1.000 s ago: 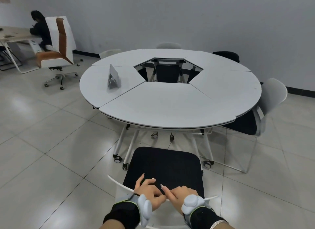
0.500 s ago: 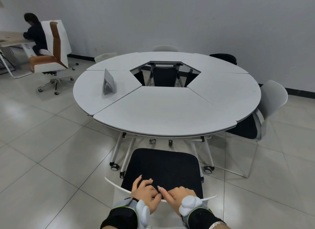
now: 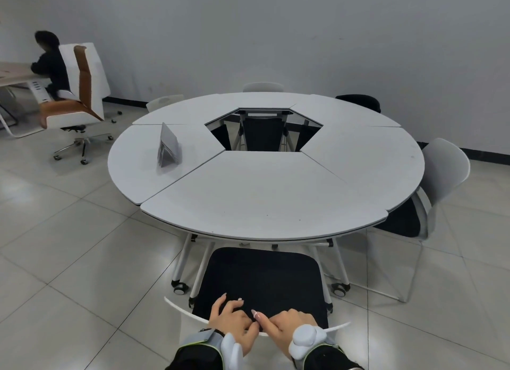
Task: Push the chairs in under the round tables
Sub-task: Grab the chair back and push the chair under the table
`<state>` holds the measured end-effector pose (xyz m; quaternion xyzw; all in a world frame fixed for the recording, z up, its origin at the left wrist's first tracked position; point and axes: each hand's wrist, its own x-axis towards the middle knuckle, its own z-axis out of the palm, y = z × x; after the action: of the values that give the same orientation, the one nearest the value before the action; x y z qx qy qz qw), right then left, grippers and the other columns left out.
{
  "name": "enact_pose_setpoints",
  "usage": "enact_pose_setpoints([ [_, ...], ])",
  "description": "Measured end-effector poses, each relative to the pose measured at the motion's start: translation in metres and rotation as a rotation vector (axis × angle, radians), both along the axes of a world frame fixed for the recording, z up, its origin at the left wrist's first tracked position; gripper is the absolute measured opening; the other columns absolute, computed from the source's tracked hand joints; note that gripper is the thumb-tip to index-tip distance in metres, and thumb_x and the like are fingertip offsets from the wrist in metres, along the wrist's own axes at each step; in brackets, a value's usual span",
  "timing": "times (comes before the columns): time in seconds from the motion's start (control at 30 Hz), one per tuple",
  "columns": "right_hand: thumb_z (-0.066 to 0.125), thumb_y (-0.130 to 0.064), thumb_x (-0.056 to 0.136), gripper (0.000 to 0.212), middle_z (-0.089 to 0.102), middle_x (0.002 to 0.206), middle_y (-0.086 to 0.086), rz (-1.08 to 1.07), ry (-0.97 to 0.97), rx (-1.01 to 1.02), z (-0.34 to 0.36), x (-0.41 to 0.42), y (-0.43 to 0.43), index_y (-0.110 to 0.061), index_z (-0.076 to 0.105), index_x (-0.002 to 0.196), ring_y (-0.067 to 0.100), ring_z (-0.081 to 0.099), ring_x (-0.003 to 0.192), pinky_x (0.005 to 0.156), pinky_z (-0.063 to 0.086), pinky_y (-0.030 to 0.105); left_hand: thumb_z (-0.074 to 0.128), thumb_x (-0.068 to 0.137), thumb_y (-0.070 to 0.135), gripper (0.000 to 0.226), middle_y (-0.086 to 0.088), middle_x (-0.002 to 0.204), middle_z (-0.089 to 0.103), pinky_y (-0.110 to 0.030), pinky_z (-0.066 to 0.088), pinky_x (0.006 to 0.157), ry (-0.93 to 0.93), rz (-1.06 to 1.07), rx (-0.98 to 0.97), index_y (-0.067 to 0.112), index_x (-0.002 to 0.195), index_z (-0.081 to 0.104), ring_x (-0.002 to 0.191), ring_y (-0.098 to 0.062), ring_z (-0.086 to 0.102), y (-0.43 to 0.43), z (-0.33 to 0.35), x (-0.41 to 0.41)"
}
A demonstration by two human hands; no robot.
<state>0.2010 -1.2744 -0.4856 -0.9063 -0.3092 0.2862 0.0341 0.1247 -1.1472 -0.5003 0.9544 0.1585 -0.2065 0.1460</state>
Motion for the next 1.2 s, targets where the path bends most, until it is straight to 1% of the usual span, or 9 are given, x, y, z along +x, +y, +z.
enact_pose_setpoints([
  [0.13, 0.015, -0.072, 0.092, 0.067, 0.056, 0.084, 0.0, -0.002, 0.021, 0.001, -0.002, 0.013, 0.006, -0.024, 0.051, 0.061, 0.018, 0.051, 0.079, 0.073, 0.038, 0.029, 0.019, 0.095, 0.039, 0.056, 0.01, 0.125, 0.062, -0.038, -0.007, 0.12, 0.023, 0.001, -0.005, 0.021, 0.113, 0.068, 0.142, -0.002, 0.018, 0.007, -0.001, 0.012],
  [0.23, 0.015, -0.074, 0.091, 0.076, 0.064, 0.09, 0.003, -0.001, 0.016, 0.018, -0.004, 0.02, 0.011, -0.021, 0.07, 0.083, 0.02, 0.059, 0.086, 0.076, 0.04, 0.03, 0.02, 0.094, 0.04, 0.056, 0.011, 0.123, 0.063, -0.038, -0.006, 0.12, 0.012, 0.008, -0.001, 0.02, 0.11, 0.069, 0.142, -0.001, 0.018, 0.011, -0.002, 0.019],
  [0.33, 0.016, -0.075, 0.09, 0.08, 0.07, 0.107, 0.006, 0.011, 0.003, 0.027, -0.003, 0.03, 0.016, -0.02, 0.072, 0.098, 0.023, 0.065, 0.103, 0.082, 0.044, 0.031, 0.02, 0.095, 0.039, 0.055, 0.013, 0.123, 0.063, -0.038, -0.006, 0.12, 0.002, 0.007, 0.003, 0.022, 0.11, 0.069, 0.142, -0.001, 0.018, 0.016, -0.002, 0.027],
  [0.47, 0.017, -0.074, 0.091, 0.079, 0.071, 0.108, 0.006, 0.02, 0.048, 0.05, -0.001, 0.043, 0.021, -0.017, 0.072, 0.094, 0.023, 0.064, 0.104, 0.082, 0.044, 0.031, 0.02, 0.095, 0.039, 0.053, 0.013, 0.128, 0.06, -0.038, -0.006, 0.12, 0.021, 0.011, 0.001, 0.024, 0.115, 0.067, 0.143, -0.002, 0.017, 0.021, 0.002, 0.04],
  [0.63, 0.016, -0.074, 0.09, 0.079, 0.06, 0.087, 0.003, 0.031, 0.075, 0.052, -0.001, 0.057, 0.029, -0.016, 0.07, 0.089, 0.018, 0.061, 0.089, 0.08, 0.043, 0.03, 0.021, 0.095, 0.038, 0.052, 0.011, 0.128, 0.06, -0.038, -0.006, 0.12, 0.025, 0.02, 0.0, 0.023, 0.116, 0.066, 0.144, -0.002, 0.016, 0.028, 0.004, 0.053],
  [0.8, 0.015, -0.073, 0.091, 0.08, 0.066, 0.094, 0.005, 0.05, 0.055, 0.066, -0.002, 0.07, 0.034, -0.016, 0.071, 0.092, 0.022, 0.065, 0.103, 0.086, 0.046, 0.032, 0.021, 0.095, 0.037, 0.053, 0.012, 0.126, 0.062, -0.038, -0.006, 0.12, 0.025, 0.026, -0.01, 0.021, 0.114, 0.068, 0.143, 0.0, 0.017, 0.033, 0.005, 0.065],
  [0.9, 0.014, -0.073, 0.091, 0.083, 0.07, 0.109, 0.007, 0.058, 0.048, 0.059, -0.001, 0.079, 0.039, -0.015, 0.072, 0.101, 0.023, 0.064, 0.105, 0.087, 0.045, 0.033, 0.022, 0.094, 0.037, 0.052, 0.013, 0.124, 0.063, -0.038, -0.005, 0.12, 0.014, 0.032, 0.005, 0.021, 0.112, 0.068, 0.142, 0.0, 0.018, 0.036, 0.005, 0.073],
  [1.07, 0.015, -0.074, 0.09, 0.08, 0.069, 0.103, 0.007, 0.057, 0.021, 0.073, -0.004, 0.092, 0.045, -0.019, 0.072, 0.098, 0.025, 0.064, 0.104, 0.077, 0.041, 0.031, 0.018, 0.094, 0.037, 0.055, 0.013, 0.126, 0.061, -0.041, -0.006, 0.12, 0.049, 0.02, 0.015, 0.023, 0.114, 0.067, 0.143, -0.003, 0.016, 0.042, 0.003, 0.088],
  [1.2, 0.014, -0.074, 0.09, 0.08, 0.07, 0.109, 0.008, 0.072, -0.002, 0.072, -0.004, 0.103, 0.051, -0.02, 0.072, 0.099, 0.026, 0.064, 0.105, 0.084, 0.045, 0.033, 0.016, 0.095, 0.036, 0.056, 0.014, 0.129, 0.059, -0.04, -0.006, 0.12, 0.048, 0.026, 0.033, 0.022, 0.113, 0.067, 0.143, -0.004, 0.016, 0.047, 0.001, 0.099],
])
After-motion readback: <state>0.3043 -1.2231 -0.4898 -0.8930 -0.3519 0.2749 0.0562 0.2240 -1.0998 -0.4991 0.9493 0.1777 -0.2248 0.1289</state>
